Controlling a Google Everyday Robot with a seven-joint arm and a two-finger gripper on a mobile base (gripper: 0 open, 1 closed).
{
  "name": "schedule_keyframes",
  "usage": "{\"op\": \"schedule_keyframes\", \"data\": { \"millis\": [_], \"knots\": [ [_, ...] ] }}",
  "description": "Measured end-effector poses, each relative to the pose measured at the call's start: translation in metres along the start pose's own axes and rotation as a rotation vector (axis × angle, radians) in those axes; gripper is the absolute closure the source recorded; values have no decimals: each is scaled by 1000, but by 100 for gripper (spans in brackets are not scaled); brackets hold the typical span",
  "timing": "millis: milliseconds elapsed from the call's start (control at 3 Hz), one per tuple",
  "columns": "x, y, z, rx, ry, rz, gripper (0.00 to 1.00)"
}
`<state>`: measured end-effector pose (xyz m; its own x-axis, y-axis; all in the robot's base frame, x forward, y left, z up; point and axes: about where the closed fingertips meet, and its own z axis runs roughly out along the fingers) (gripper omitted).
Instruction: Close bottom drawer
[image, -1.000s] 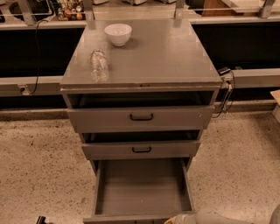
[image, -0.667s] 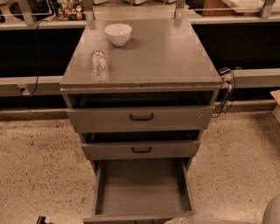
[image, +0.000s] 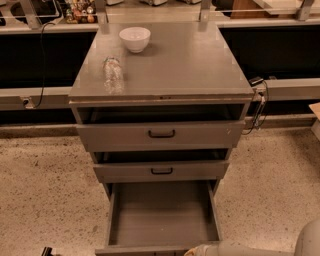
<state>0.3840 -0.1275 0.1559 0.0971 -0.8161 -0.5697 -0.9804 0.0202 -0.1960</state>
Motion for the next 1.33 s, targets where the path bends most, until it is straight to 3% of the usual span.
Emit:
{"op": "schedule_keyframes", "data": {
  "millis": [667,1000,1333],
  "knots": [
    [5,-50,-5,25,-46,16,100],
    [5,-50,-5,25,-46,15,100],
    [8,-66,9,14,-6,-7,100]
  ]
}}
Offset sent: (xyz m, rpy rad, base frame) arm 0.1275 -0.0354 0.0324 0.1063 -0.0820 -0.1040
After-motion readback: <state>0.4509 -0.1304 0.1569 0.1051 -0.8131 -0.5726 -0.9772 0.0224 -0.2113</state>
